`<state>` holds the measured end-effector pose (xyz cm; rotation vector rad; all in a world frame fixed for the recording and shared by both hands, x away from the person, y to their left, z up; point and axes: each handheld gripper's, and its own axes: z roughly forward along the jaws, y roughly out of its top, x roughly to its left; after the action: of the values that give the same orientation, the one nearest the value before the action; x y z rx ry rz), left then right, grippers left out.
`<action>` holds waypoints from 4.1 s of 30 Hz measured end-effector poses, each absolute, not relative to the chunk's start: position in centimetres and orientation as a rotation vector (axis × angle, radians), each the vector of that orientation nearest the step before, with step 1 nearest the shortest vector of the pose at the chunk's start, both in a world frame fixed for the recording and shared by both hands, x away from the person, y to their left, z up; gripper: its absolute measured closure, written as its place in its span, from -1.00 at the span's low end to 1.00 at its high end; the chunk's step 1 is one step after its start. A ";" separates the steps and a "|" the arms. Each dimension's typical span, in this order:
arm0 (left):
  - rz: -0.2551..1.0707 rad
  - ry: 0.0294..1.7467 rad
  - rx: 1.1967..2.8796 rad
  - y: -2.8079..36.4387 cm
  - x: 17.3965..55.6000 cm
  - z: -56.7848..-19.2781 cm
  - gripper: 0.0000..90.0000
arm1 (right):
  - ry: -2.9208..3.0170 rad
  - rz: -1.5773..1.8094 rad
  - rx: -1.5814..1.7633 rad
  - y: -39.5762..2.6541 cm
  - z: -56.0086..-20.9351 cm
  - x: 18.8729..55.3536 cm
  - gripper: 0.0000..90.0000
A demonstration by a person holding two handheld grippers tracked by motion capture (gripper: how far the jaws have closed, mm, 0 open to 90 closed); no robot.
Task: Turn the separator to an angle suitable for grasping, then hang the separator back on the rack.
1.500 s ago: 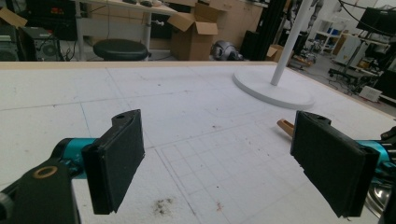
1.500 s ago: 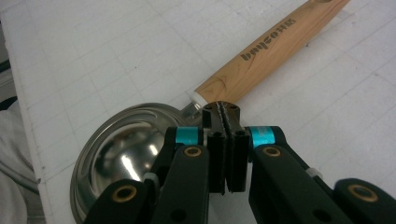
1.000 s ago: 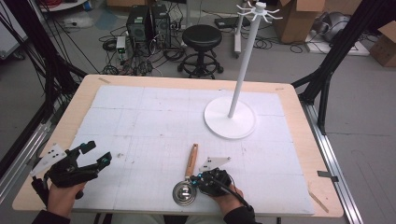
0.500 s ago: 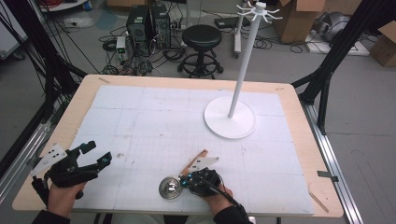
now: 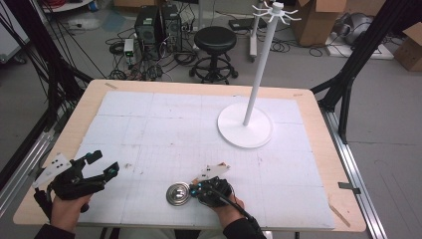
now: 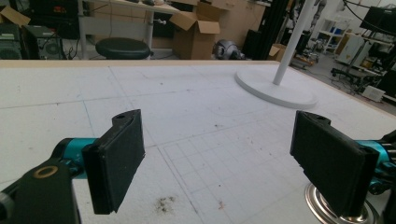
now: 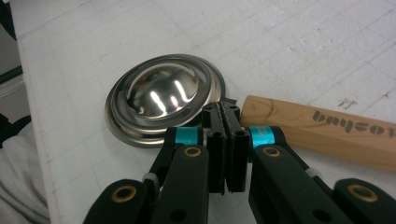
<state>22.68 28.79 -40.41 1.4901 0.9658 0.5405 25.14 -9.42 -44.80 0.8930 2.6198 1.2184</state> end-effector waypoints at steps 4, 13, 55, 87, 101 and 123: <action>0.539 0.963 1.491 28.7 22.7 -40.4 -0.60 | 2.619 1.221 0.895 -9.0 -44.8 25.5 0.98; 0.539 0.970 1.483 29.0 22.6 -40.4 -0.60 | 2.565 1.219 0.947 -10.8 -44.1 25.8 0.97; 0.525 0.951 1.475 28.7 22.7 -40.2 -0.53 | 1.872 1.218 1.185 -28.2 -38.9 19.5 -0.58; 0.450 0.916 1.535 27.1 23.6 -40.2 -0.53 | 1.749 1.279 1.251 -31.1 -38.9 18.4 -0.64; 0.327 0.787 1.703 20.8 25.1 -39.3 -0.52 | 1.748 1.300 1.253 -31.3 -39.0 18.8 -0.64; 0.192 0.756 2.042 7.1 29.1 -41.5 -0.44 | 1.723 1.365 1.259 -31.5 -38.9 18.9 -0.64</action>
<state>29.14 7.14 -41.47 2.0425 0.7562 0.1921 18.86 -31.46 -38.90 1.2586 1.7230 1.3654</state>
